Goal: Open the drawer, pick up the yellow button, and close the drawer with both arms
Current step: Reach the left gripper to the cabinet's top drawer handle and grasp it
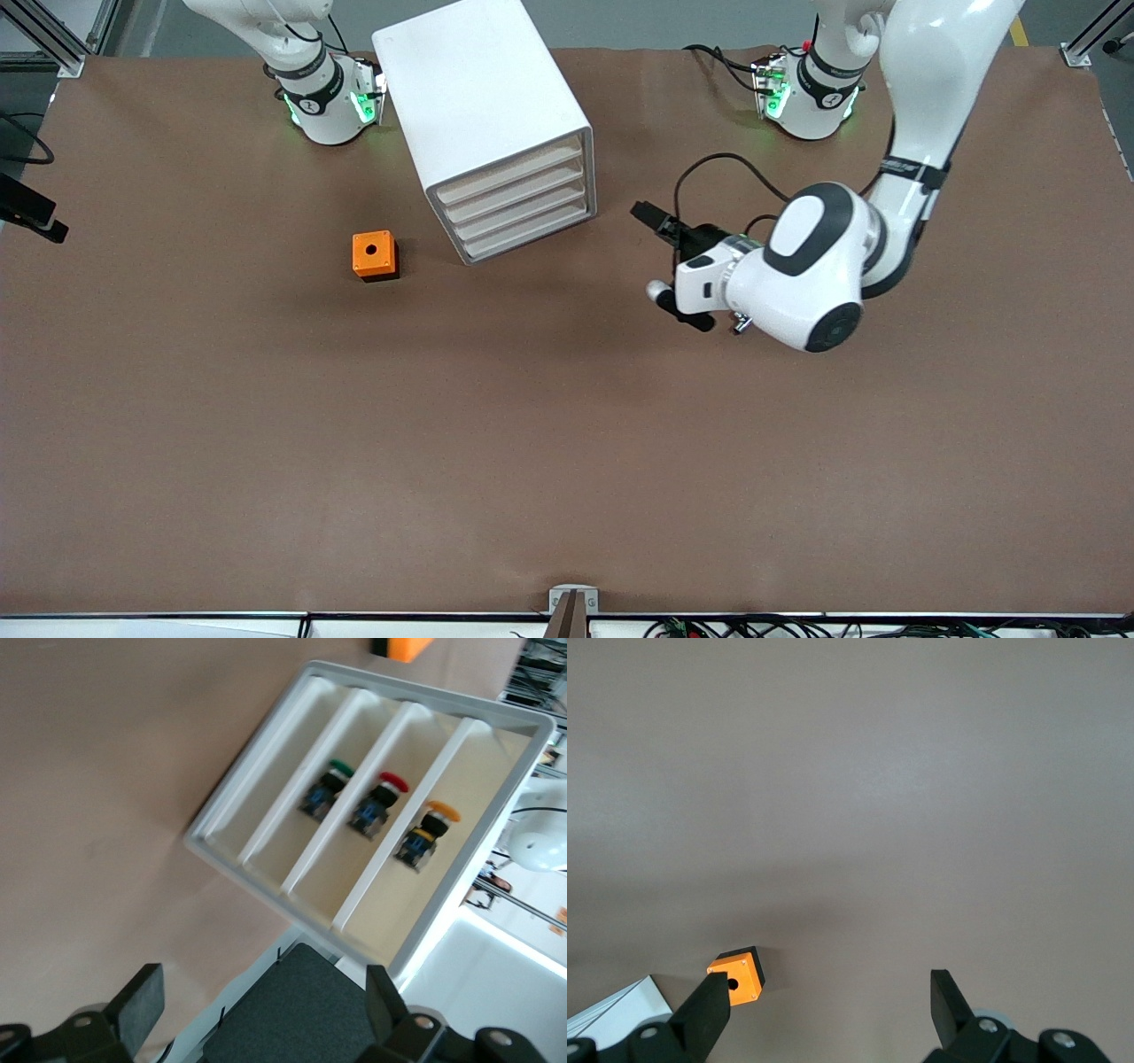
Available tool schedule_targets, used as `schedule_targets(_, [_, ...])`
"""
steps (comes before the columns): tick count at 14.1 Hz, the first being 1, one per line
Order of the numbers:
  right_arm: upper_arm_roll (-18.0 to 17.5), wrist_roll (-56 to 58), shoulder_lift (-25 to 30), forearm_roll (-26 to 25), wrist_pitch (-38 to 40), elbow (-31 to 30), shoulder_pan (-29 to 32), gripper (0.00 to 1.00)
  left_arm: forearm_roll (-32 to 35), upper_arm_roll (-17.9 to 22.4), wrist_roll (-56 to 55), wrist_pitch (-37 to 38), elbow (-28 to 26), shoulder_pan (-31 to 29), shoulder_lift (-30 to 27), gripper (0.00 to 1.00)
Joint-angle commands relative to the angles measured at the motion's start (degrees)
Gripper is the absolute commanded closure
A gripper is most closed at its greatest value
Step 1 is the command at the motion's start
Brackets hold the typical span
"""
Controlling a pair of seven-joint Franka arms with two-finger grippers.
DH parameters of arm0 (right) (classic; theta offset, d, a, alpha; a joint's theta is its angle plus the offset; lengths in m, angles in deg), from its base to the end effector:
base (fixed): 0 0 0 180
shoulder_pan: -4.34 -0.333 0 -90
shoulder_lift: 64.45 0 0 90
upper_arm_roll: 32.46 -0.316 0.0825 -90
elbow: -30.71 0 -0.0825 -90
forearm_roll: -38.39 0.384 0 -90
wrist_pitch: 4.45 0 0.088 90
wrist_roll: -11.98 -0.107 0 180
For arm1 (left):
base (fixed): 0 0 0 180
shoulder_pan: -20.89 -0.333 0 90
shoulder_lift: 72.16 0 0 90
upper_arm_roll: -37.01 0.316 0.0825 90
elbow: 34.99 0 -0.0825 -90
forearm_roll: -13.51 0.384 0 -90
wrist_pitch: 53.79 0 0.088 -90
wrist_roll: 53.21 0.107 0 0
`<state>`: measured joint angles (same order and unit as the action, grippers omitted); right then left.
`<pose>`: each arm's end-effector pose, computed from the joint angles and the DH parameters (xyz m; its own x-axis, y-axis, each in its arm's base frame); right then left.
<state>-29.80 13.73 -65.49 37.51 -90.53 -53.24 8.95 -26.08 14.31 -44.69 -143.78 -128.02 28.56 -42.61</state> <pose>0.5489 -0.0715 0.6579 0.9951 -0.0972 0.0185 -0.0975 -0.9951 0.0167 0.5231 -0.3496 0.3472 0.7067 -0.5880 -0.3934 -0.1212 -0.6485 0.7515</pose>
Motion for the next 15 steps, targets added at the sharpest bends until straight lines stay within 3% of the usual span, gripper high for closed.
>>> schedule_targets(1, [-0.3,0.5,-0.6,0.8,0.3,1.0,0.3,0.0,-7.5,-3.1,6.0,-6.9,-4.8,-0.1,1.4,0.0])
schedule_targets(7, [-0.3,0.6,-0.6,0.7,0.3,1.0,0.3,0.0,-19.5,-3.3,16.0,-14.1,-8.1,6.1,3.8,0.0])
schedule_targets(15, [-0.2,0.6,-0.6,0.4,0.4,1.0,0.3,0.0,-28.9,-3.3,25.1,-20.4,-11.8,12.2,3.8,0.28])
